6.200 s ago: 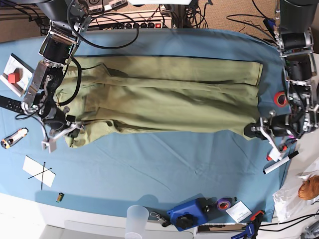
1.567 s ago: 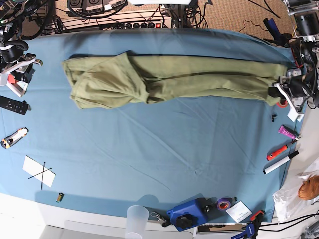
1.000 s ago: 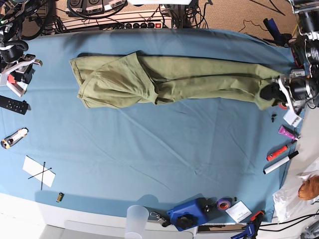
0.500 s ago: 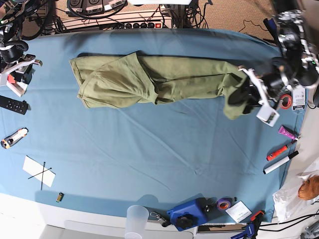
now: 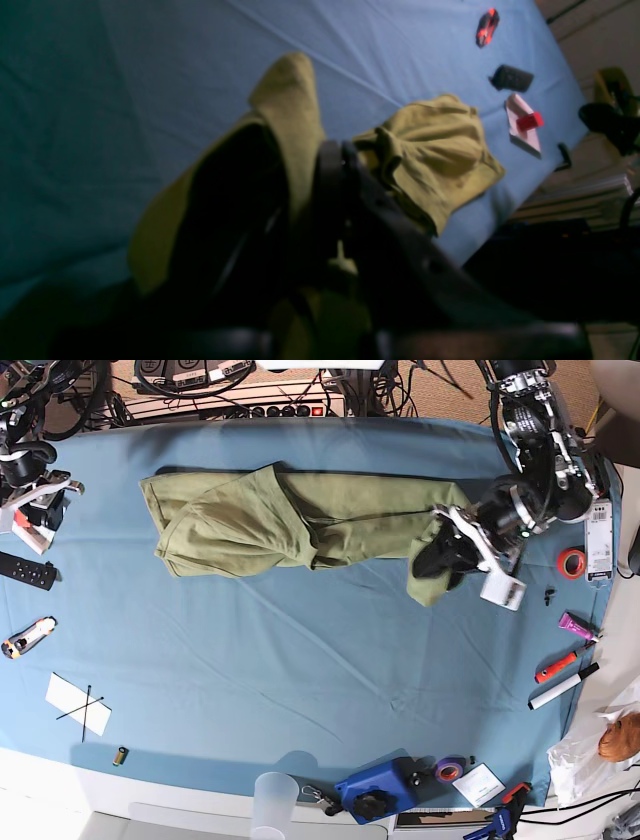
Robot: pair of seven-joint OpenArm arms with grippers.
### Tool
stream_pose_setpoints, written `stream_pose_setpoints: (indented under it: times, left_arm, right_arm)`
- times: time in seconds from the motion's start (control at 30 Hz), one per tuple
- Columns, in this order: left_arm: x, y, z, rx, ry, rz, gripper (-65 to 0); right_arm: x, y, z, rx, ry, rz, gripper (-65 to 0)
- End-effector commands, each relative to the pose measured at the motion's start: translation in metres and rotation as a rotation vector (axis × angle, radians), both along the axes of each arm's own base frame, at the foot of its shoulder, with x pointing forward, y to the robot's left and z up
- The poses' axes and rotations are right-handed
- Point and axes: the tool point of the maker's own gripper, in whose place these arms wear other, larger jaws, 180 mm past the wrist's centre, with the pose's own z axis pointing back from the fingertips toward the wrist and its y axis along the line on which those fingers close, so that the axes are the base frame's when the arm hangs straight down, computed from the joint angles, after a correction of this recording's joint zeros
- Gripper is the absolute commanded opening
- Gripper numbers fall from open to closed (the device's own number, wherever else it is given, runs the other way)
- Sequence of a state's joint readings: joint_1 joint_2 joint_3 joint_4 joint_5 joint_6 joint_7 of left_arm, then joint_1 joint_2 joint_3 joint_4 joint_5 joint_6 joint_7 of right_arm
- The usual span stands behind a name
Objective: Layout the t-shirt on the table in an organized manner, then fold the t-shirt properly
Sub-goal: 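Grasp the shirt end with the left gripper and fold it toward the middle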
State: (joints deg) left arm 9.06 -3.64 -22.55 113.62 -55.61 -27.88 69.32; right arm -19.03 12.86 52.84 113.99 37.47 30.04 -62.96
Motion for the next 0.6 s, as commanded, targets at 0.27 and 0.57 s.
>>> stream_pose_setpoints:
  times: [0.27, 0.57]
  left_arm:
    - [-0.016, -0.081, 0.002, 0.025, -0.073, -0.203, -65.0]
    - [-0.008, -0.100, -0.019, 0.208, -0.085, -0.136, -65.0]
  right_arm:
    - [0.006, -0.003, 0.015, -0.031, -0.050, 0.013, -45.4]
    - [0.006, -0.003, 0.015, -0.031, -0.050, 0.013, -45.4]
